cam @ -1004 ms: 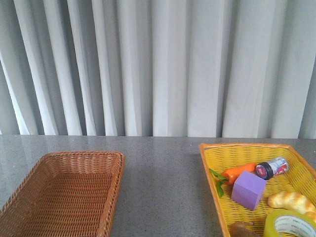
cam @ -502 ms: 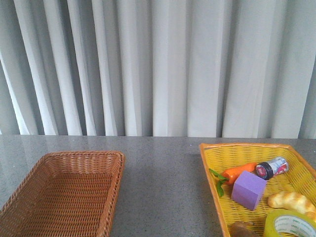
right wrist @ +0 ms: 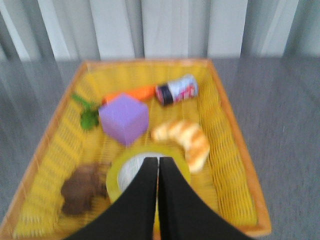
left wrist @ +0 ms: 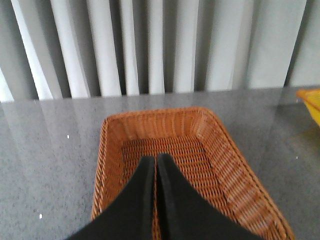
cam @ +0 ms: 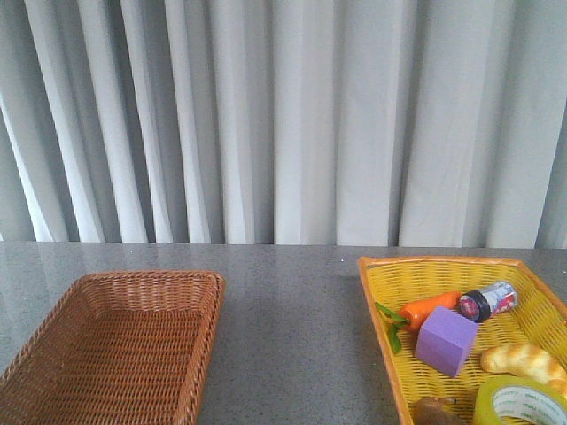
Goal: Transfer tape with both arms
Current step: 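Lower the right gripper onto the yellow tape roll in the yellow basket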
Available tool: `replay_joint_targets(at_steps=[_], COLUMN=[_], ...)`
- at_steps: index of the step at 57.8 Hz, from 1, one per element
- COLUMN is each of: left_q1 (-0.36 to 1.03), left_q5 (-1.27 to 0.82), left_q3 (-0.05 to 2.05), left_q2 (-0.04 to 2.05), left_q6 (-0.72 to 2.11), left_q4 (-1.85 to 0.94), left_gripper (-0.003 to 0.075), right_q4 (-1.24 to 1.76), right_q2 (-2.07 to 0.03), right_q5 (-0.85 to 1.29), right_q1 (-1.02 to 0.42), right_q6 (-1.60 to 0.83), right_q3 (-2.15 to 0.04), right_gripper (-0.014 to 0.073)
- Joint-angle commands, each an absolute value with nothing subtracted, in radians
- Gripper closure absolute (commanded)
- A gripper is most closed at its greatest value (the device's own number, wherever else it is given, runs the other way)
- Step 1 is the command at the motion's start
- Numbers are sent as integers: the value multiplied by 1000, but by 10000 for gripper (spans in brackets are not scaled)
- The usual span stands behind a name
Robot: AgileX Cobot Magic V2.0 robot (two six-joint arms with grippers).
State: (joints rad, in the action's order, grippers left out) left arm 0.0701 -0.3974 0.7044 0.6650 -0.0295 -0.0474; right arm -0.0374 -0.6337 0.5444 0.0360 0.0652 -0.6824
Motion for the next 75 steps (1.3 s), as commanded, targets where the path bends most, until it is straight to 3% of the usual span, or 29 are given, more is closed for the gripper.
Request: replay_joint_targets(at_steps=[1,19,28,33,43,50,55,66,75], left_q1=[70,70,70,70,70,70,71,78,171], left_q5=[-377,-421,-441,-465,-473,-474,-474,-473,-472], left_q3=[738,738,738,738,738,738,738,738,739], left_q2=[708,762,762,762,762,762,762,762,762], left_q6=[-31,-31,-31,-31,-31,-31,-32,-31,30], left_q4=[-50,-49,-6,0,0,0,-9,-10,-35], left_gripper=[726,724,673,580,291,152,120,141,143], right_q4=[-47,-49,-62,-79,-86,-86,-86,-89,-112], right_q2=[-680,-716,-716,-716,-716,-716,-716,-755,-876], right_q5=[534,579,622,647,658,673,679,768,858], right_q1=[42,42,42,42,42,42,42,42,42], right_q6=[54,57,57,61,61,61,61,96,130], right_q3=[-716,-716,-716,-716,-716,-716,-716,-731,-814], right_gripper=[597,592,508,397,94,-16,-20,23,40])
